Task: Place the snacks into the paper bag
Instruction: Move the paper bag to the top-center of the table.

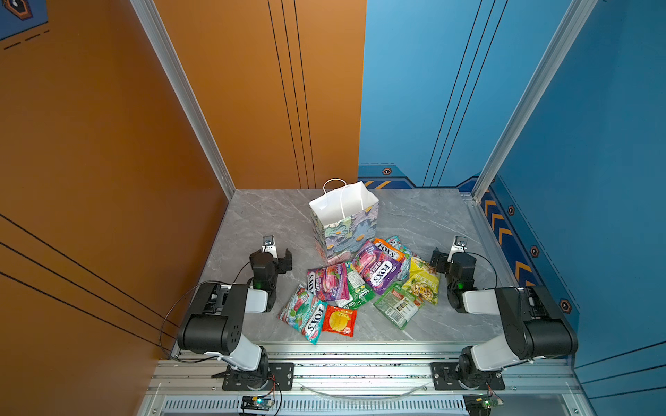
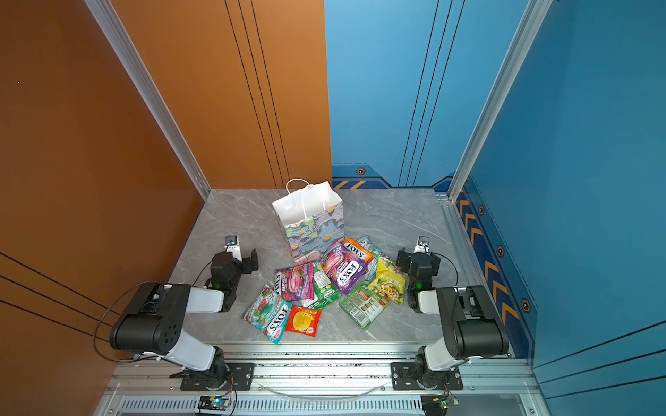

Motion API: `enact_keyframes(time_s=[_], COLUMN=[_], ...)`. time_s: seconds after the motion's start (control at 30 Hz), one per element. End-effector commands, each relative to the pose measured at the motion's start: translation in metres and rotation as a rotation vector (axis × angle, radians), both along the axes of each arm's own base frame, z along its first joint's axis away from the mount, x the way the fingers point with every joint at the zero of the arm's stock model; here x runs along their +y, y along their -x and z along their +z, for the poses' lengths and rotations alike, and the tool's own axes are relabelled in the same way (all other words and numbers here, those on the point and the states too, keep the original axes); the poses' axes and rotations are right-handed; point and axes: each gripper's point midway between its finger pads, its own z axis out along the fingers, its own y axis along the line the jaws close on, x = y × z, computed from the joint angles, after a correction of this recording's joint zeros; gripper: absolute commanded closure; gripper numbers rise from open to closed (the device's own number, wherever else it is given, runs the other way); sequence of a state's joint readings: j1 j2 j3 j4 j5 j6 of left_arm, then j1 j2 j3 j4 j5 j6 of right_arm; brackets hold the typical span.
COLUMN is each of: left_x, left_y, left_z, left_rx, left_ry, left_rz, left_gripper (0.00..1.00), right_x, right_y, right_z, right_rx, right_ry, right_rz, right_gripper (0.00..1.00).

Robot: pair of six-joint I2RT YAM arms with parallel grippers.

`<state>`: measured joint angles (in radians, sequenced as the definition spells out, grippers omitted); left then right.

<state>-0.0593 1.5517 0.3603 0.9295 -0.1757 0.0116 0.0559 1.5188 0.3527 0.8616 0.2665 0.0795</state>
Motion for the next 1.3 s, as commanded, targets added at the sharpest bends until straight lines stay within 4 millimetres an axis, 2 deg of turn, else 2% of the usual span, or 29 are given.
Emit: enact_keyframes(time_s=[0.0, 0.13, 0.2, 0.23, 0.3, 0.4, 0.47, 0.53, 0.63, 0.73, 0.8, 0.9, 0.97, 1.0, 1.13, 1.27], left_x=[0.000, 0.003, 0.006, 0.009, 0.019, 0.036, 0.047, 0.038, 0.025, 0.019, 0.014, 0.000, -0.013, -0.022, -0.057, -0.094], left_y=[0.000, 0.001, 0.004, 0.007, 0.012, 0.020, 0.030, 0.036, 0.040, 0.047, 0.051, 0.047, 0.042, 0.038, 0.026, 0.014], left_z=[0.003, 0.006, 0.017, 0.024, 0.034, 0.057, 0.077, 0.094, 0.119, 0.154, 0.170, 0.196, 0.206, 0.227, 0.253, 0.265], left_rx=[-0.021, -0.032, -0.054, -0.053, 0.006, 0.105, 0.110, 0.138, 0.105, 0.049, 0.043, 0.046, 0.081, 0.072, 0.115, 0.161], left_ry=[-0.026, -0.027, -0.032, -0.030, -0.005, 0.126, 0.234, 0.276, 0.339, 0.367, 0.368, 0.367, 0.377, 0.379, 0.349, 0.264], left_rz=[0.002, 0.023, 0.043, 0.060, 0.122, 0.259, 0.371, 0.316, 0.207, 0.154, 0.110, 0.017, -0.051, -0.100, -0.252, -0.386], left_gripper=[0.02, 0.02, 0.02, 0.02, 0.02, 0.02, 0.02, 0.02, 0.02, 0.00, 0.02, 0.04, 0.05, 0.06, 0.08, 0.08], right_x=[0.004, -0.001, -0.003, -0.004, -0.008, -0.011, -0.012, -0.001, 0.012, 0.020, 0.026, 0.042, 0.052, 0.057, 0.073, 0.082], right_y=[-0.006, -0.006, -0.005, -0.005, -0.002, -0.009, -0.008, -0.018, -0.025, -0.025, -0.023, -0.021, -0.019, -0.017, -0.011, -0.006], right_z=[0.009, 0.015, 0.018, 0.027, 0.037, 0.073, 0.077, 0.071, 0.070, 0.085, 0.092, 0.101, 0.102, 0.103, 0.099, 0.091], right_rx=[-0.031, -0.042, -0.030, -0.032, 0.067, 0.080, 0.142, 0.182, 0.134, 0.152, 0.200, 0.259, 0.295, 0.312, 0.351, 0.379], right_ry=[0.025, 0.029, 0.025, 0.051, 0.088, -0.061, -0.185, -0.295, -0.414, -0.381, -0.336, -0.308, -0.299, -0.292, -0.281, -0.302], right_rz=[0.010, -0.028, -0.039, -0.069, -0.139, -0.241, -0.298, -0.197, -0.090, -0.092, -0.106, -0.084, -0.070, -0.062, -0.038, -0.018], right_gripper=[0.00, 0.00, 0.00, 0.00, 0.00, 0.00, 0.00, 0.00, 0.01, 0.03, 0.02, 0.03, 0.03, 0.02, 0.02, 0.03])
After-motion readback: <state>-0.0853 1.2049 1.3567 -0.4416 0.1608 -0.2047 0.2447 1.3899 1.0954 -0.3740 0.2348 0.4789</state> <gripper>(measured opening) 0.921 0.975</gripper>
